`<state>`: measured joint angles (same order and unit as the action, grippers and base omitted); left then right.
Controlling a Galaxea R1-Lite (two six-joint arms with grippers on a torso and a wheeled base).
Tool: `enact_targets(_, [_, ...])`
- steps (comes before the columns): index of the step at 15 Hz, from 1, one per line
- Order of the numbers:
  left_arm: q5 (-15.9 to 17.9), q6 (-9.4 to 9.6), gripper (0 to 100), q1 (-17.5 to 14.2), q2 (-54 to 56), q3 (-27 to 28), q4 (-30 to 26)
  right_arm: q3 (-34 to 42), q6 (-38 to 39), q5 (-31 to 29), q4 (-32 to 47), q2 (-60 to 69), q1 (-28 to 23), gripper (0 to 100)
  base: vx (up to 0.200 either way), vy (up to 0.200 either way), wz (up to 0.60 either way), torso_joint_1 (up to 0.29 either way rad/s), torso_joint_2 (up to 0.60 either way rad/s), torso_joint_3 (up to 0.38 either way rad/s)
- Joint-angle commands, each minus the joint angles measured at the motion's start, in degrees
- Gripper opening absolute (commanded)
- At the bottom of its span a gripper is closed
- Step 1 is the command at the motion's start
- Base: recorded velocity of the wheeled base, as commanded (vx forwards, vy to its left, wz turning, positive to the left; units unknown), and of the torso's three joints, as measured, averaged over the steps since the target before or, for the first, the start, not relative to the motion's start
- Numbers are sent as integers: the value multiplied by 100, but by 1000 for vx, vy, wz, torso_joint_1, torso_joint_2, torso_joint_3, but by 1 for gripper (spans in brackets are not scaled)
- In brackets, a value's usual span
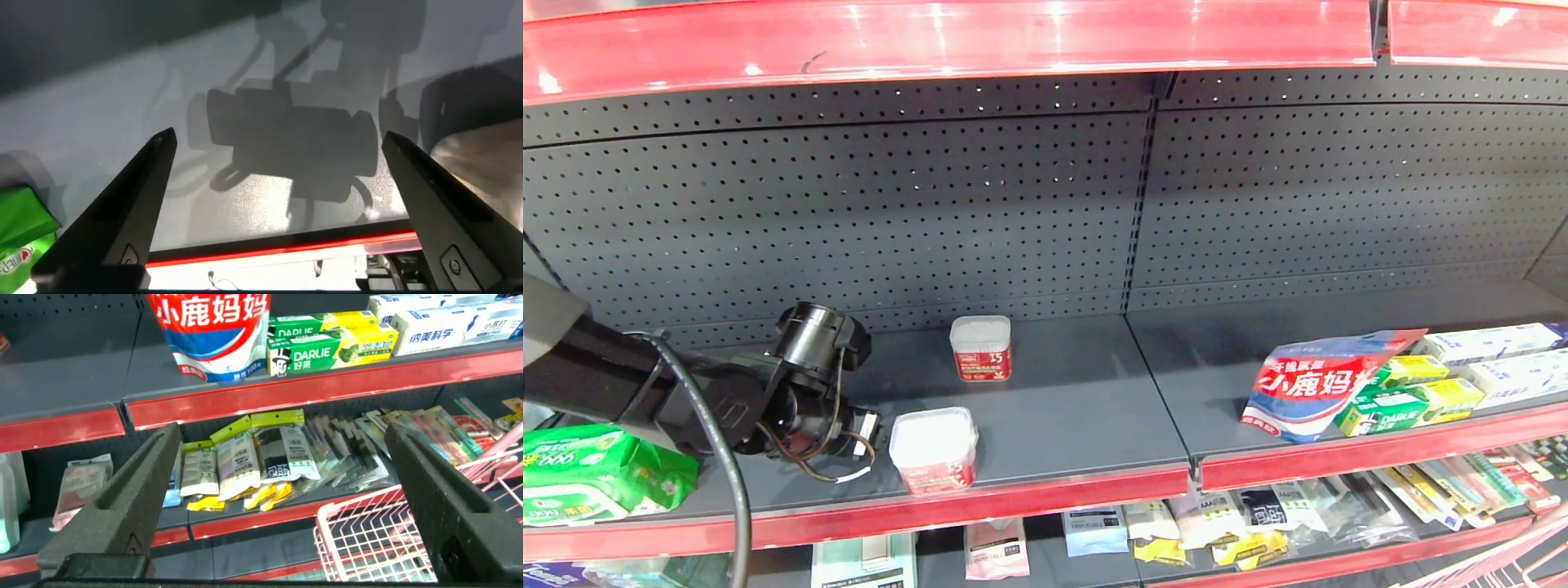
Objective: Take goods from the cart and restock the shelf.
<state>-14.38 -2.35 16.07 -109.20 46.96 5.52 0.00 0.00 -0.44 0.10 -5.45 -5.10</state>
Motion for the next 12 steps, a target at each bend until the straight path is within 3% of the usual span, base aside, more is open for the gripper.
enact_targets(1, [-3,-2,100,28,-22,50,1,0,0,0,-1,-9,0,100,0,0,0,0,0,0])
enact_targets(12, [-3,-2,100,142,-171,235,1,0,0,0,-1,-9,0,100,0,0,0,0,0,0])
